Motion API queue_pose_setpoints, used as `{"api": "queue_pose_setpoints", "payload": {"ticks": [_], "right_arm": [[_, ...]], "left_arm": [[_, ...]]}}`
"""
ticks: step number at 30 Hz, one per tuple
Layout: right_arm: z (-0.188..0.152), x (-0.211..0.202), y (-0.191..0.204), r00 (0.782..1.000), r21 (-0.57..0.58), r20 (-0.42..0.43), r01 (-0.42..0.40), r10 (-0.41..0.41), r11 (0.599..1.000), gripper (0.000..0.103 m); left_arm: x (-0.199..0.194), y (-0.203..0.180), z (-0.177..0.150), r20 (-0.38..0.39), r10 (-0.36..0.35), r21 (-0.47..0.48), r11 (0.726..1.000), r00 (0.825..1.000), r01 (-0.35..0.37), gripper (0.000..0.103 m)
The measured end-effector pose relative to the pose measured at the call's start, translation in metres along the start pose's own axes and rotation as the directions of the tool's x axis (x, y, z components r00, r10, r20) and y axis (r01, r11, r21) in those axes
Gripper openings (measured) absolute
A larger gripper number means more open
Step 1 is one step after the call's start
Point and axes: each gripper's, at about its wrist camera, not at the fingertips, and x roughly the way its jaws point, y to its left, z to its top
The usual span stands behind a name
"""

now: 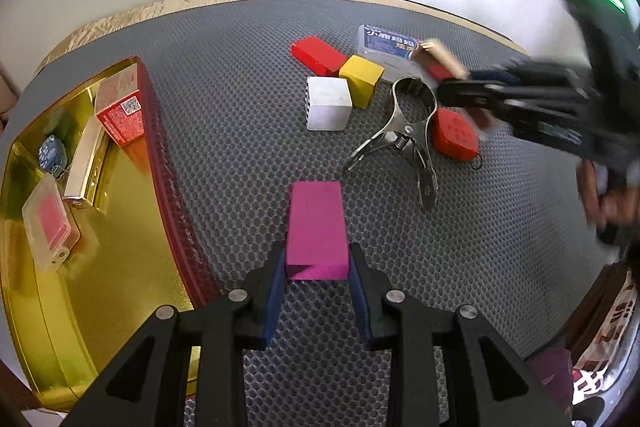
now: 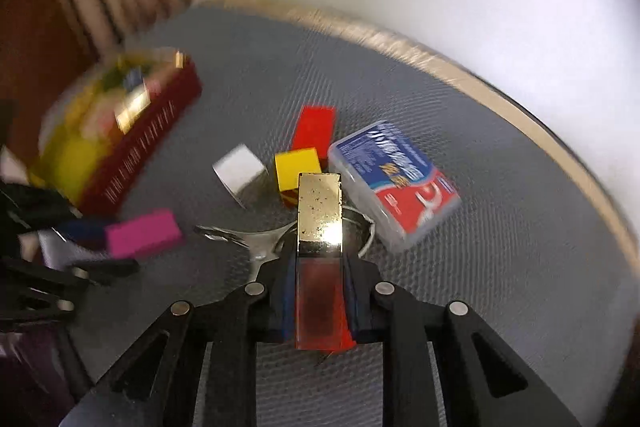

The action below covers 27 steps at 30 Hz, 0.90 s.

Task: Organize rigid objects
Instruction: 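Carry the pink block with the left gripper while the right gripper grasps the gold lipstick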

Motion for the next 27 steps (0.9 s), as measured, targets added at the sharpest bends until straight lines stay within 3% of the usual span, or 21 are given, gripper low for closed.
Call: {"api": "queue_pose_setpoints", "payload": {"ticks": [4,8,10,16,20,23,27], "right_arm": [[-0.049,-0.026,-0.014,0.986,0.183,0.15,0.041,-0.07,0.982,0.019],[-0.09,-0.023,-0.034,0.973,0.335,0.163,0.098,-0.16,0.937,0.019],[-0.099,-0.023,-0.046,0.972,0.389,0.165,0.092,-0.168,0.916,0.019],[-0.097,-0.018,-0.042,0.963,0.369,0.153,0.154,-0.223,0.917,0.019],[-0.096,-0.012,-0.037,0.964,0.349,0.119,0.184,-0.238,0.919,0.019],[-0.098,-0.01,-0.037,0.964,0.357,0.116,0.186,-0.241,0.916,0.019],[-0.097,-0.008,-0.037,0.964,0.359,0.115,0.187,-0.242,0.915,0.019]], "left_arm": [[-0.003,-0.001,-0.001,-0.004,-0.009,-0.021,1.0,1.0,0.009,0.03],[-0.011,-0.005,-0.006,0.008,-0.012,-0.018,1.0,1.0,0.012,0.03],[-0.021,-0.009,-0.008,0.028,-0.003,-0.017,1.0,1.0,0.003,0.03],[-0.049,-0.001,-0.012,0.074,0.005,-0.059,0.998,0.997,-0.001,0.03],[-0.072,0.023,-0.019,0.094,0.032,-0.113,0.993,0.995,-0.021,0.03],[-0.088,0.049,-0.026,0.101,0.013,-0.174,0.985,0.995,0.005,0.03],[-0.111,0.08,-0.032,0.144,0.083,-0.22,0.974,0.986,-0.05,0.03]]}}
